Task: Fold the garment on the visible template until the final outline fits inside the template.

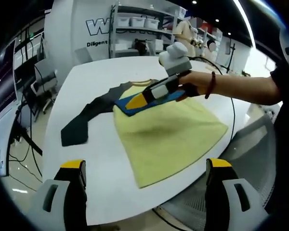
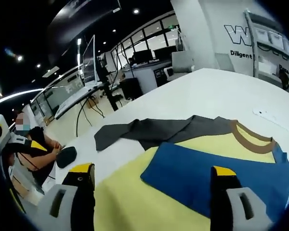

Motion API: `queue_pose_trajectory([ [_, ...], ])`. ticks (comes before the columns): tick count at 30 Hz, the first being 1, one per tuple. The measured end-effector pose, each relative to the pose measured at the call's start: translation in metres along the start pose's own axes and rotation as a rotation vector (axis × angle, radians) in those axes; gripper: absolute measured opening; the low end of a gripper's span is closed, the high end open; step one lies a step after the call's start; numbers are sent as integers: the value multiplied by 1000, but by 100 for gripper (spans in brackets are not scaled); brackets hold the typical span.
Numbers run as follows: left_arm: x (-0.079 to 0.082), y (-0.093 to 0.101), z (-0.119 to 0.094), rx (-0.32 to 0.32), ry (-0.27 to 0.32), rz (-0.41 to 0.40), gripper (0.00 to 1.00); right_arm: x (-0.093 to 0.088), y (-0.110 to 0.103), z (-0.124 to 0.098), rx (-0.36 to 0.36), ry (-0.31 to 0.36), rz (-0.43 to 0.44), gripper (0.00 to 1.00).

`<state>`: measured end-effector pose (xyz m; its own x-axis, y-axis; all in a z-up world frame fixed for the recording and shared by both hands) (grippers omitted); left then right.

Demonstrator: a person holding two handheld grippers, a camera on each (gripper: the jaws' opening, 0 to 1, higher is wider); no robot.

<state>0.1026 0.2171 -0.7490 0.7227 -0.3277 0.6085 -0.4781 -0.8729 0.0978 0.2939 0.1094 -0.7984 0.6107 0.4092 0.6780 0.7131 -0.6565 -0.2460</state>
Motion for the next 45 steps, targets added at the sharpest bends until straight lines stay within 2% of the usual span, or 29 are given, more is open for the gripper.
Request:
queue_pose_trajectory([
  [7,4,3,0,-3,8,2,99,-11,14,-18,-38,12,23,99],
  [14,3,7,2,-12,-2,4,99,-19,28,-34,-61,29,85,99],
  [18,5,8,2,-16,4,2,99,-22,44,-48,-108,48,102,99],
  [27,9,10,2,-37,24,1,99,-21,77,-75,-161,101,167,99],
  [38,9,13,3,-51,19,5,99,-39,111,-94,-237,103,221,99],
  [45,8,13,2,-49,18,5,99,-48,130,-110,-285,134,265,94],
])
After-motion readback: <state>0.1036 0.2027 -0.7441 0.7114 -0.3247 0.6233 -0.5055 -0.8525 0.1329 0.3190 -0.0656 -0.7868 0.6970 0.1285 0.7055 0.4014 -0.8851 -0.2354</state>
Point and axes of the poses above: the point that each gripper's makers call its tool centre point, and the gripper's own axes: z roughly forward along the fingers, y roughly to its right, x roughly out of its top, the point moved 3 cm from there along -z, roughly backward along the fingers, and after that the axes turned 10 degrees about -y, right-handed, at the moved point
